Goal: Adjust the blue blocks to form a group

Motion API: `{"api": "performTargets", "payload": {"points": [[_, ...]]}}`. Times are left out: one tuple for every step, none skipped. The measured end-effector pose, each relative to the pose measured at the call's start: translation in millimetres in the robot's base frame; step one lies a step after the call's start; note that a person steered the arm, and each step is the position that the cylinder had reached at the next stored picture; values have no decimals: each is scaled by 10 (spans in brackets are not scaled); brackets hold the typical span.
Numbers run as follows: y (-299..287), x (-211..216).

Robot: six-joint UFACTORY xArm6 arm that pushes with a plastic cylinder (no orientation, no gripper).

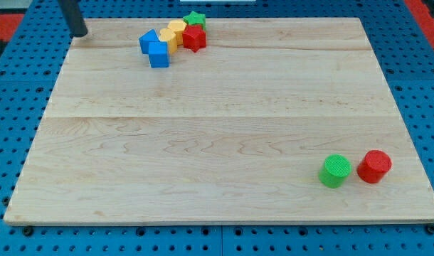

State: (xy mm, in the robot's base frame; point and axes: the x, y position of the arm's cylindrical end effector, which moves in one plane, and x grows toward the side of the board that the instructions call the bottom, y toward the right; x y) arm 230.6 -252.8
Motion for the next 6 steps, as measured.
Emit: {"api": "performTargets", "payload": {"points": [[495, 333], [971, 634], [1228, 649], [1237, 645], [1259, 669], [650, 603]]}}
